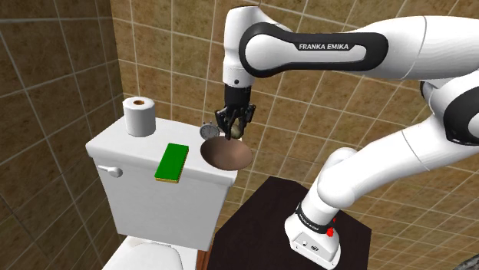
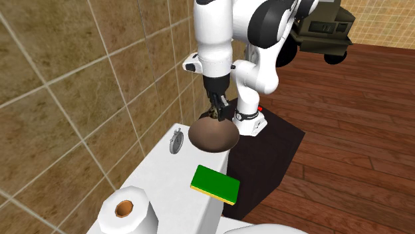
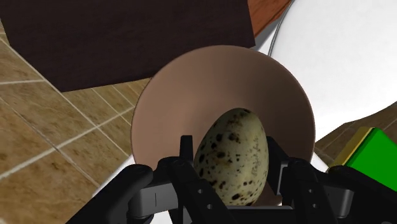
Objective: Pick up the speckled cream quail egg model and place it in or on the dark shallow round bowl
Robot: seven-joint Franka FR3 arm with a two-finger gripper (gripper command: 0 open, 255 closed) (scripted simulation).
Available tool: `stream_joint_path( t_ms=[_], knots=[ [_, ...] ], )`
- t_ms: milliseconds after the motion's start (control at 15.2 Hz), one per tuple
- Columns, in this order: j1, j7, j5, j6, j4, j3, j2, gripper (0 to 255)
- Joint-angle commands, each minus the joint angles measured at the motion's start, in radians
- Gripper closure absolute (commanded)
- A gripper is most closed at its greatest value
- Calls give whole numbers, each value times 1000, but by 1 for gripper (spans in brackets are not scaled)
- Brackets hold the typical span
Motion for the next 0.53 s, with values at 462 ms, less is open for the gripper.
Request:
stream_joint_path(
  t_ms=[462],
  knots=[
    [0, 0, 5, 114, -84, 16, 30, 255]
  ],
)
